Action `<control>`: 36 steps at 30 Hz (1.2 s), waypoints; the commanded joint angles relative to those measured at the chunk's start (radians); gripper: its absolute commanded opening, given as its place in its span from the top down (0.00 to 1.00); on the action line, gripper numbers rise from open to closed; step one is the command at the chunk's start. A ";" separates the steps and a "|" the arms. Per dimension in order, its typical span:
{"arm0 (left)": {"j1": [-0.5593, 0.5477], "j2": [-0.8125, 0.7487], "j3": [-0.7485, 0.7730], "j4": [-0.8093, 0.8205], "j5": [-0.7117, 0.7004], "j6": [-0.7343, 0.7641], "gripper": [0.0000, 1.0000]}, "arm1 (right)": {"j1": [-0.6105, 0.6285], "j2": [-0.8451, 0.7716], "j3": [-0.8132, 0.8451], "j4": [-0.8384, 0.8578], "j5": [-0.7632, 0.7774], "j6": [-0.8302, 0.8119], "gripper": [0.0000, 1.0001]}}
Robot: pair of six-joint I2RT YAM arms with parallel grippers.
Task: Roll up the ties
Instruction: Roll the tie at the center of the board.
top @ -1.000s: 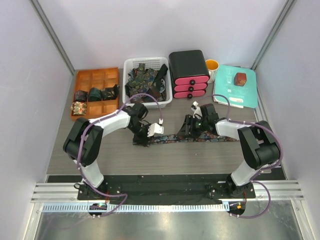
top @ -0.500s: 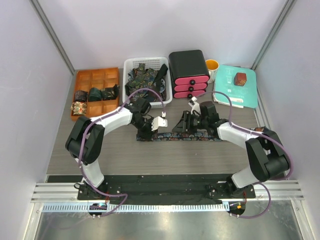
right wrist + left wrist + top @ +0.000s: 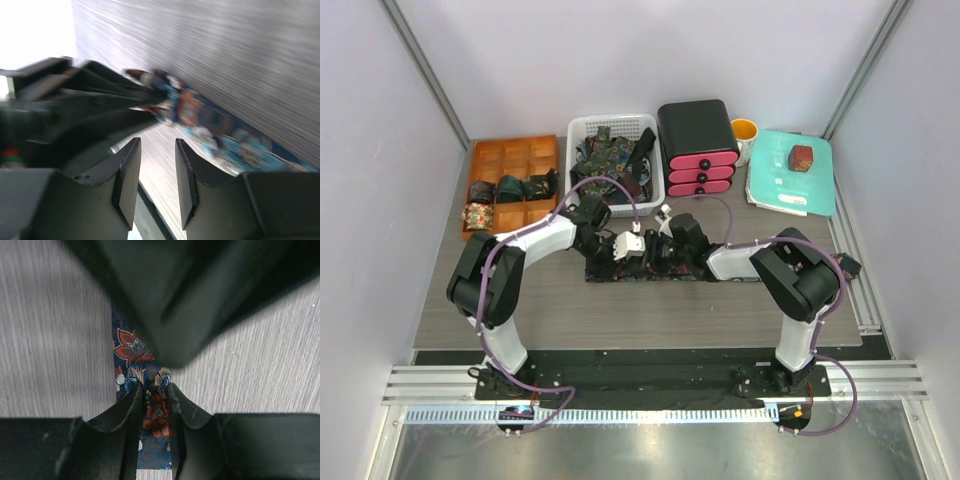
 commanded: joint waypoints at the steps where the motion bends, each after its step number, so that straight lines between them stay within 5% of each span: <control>1: 0.032 -0.042 -0.011 0.020 0.044 0.008 0.73 | 0.019 0.002 0.066 0.091 0.058 0.035 0.61; 36: 0.081 -0.028 0.006 0.003 0.092 -0.003 0.76 | 0.096 0.169 0.132 0.149 0.135 0.020 0.68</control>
